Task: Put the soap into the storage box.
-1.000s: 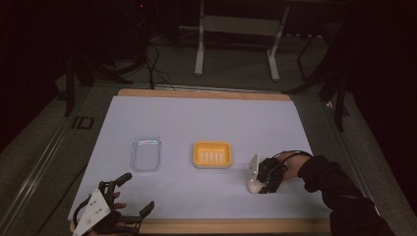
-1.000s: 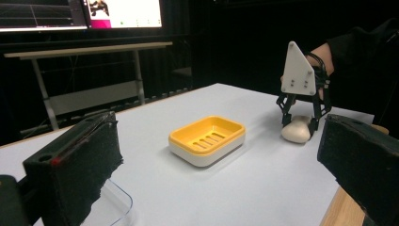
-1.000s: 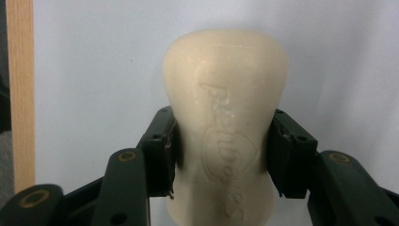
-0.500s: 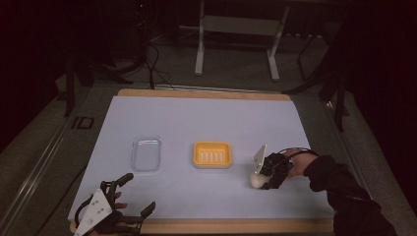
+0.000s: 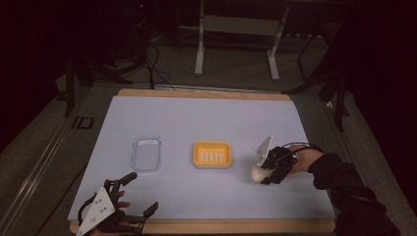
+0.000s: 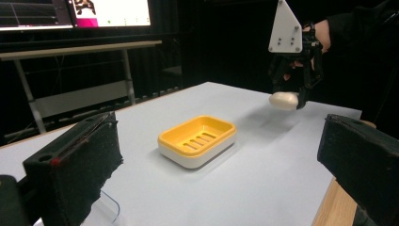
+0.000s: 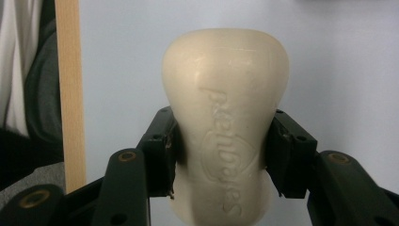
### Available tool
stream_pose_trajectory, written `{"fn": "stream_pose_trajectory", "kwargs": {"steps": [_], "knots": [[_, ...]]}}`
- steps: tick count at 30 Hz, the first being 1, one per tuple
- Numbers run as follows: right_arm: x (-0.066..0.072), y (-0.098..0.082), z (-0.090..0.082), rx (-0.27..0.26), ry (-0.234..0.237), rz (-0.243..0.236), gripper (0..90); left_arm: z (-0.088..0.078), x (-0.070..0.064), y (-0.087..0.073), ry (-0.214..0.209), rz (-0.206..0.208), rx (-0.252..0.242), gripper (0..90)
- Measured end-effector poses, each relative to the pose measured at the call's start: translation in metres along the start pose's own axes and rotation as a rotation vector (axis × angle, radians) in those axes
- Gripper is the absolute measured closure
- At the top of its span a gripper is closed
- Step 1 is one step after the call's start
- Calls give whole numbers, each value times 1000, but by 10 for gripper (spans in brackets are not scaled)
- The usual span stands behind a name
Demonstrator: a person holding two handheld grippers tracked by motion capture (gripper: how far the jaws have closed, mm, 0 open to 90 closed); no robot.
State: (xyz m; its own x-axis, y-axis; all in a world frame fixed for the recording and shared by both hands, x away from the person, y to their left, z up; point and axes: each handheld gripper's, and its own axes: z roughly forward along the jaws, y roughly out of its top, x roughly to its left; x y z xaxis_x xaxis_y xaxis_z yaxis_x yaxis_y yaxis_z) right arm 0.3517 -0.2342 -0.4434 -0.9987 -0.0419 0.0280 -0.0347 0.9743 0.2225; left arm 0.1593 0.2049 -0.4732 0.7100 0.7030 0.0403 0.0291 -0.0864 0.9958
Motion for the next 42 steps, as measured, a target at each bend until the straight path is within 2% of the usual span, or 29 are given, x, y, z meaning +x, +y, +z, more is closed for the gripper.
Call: {"fn": "stream_pose_trajectory", "kwargs": {"steps": [6, 12, 20, 27, 30, 37, 42], "knots": [[-3, 9, -10, 20, -9, 17, 498, 7, 0, 0, -12, 6, 15, 1], [-6, 17, -25, 27, -39, 37, 498, 8, 0, 1, -22, 5, 0, 1], [-10, 28, -36, 27, -57, 45, 497, 9, -1, 1, -11, 27, -5, 1], [-14, 43, -45, 3, -78, -1, 497, 10, -1, 0, -9, 26, 5, 1], [-16, 47, -45, 1, -90, -7, 498, 10, -1, 0, -12, 26, 10, 1], [-27, 62, -46, -10, -88, 16, 498, 10, 0, 0, -9, 29, 12, 1], [-28, 73, -46, -24, -96, -11, 497, 10, 0, 0, -13, 26, 11, 1]]}}
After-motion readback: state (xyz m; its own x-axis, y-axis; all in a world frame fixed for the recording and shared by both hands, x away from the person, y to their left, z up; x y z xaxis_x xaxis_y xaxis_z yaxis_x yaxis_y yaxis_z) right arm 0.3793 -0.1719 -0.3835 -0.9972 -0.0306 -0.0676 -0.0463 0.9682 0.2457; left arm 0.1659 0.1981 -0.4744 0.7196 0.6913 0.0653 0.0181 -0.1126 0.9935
